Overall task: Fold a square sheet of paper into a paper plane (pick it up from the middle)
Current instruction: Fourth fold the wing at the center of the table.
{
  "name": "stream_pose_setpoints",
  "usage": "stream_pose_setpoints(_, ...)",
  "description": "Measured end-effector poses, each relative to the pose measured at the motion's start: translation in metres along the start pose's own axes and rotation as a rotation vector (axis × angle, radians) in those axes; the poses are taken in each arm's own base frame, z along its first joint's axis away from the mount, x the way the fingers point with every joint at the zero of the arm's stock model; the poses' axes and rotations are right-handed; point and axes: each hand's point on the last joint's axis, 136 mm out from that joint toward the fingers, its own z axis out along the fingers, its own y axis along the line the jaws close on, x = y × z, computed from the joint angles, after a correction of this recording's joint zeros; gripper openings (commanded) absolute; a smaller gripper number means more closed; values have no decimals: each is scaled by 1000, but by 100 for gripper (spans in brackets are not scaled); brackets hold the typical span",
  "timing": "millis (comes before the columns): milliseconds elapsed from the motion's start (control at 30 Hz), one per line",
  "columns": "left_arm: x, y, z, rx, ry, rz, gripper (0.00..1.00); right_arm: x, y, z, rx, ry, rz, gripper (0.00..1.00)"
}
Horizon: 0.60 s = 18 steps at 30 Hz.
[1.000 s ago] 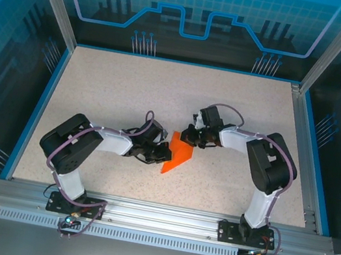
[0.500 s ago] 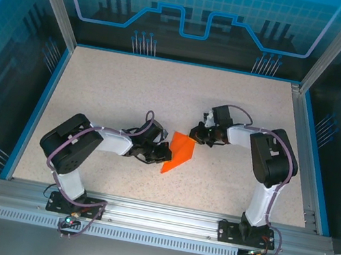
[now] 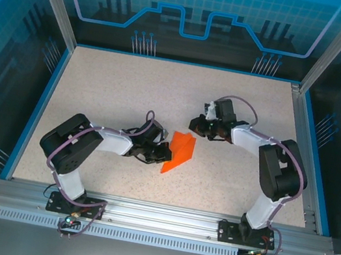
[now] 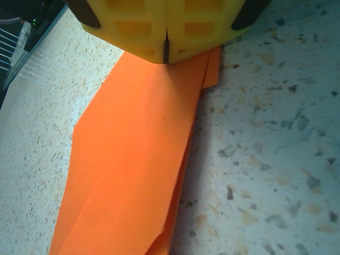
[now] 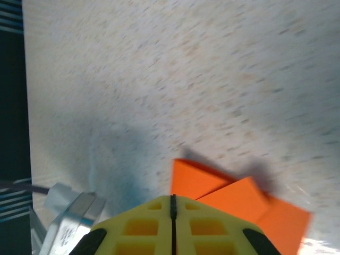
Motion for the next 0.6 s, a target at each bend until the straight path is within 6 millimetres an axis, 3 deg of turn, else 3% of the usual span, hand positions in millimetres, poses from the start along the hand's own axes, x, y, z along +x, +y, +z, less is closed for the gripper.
stream_pose_setpoints(267, 0, -1, 0, -2, 2, 1, 3, 57, 1, 35, 17, 145, -21, 7)
stream_pose_setpoints(467, 0, -1, 0, -7, 5, 5, 4, 71, -25, 39, 74, 171, 13, 6)
stream_pose_setpoints(600, 0, -1, -1, -9, 4, 19, 4, 71, -28, 40, 67, 178, 19, 6)
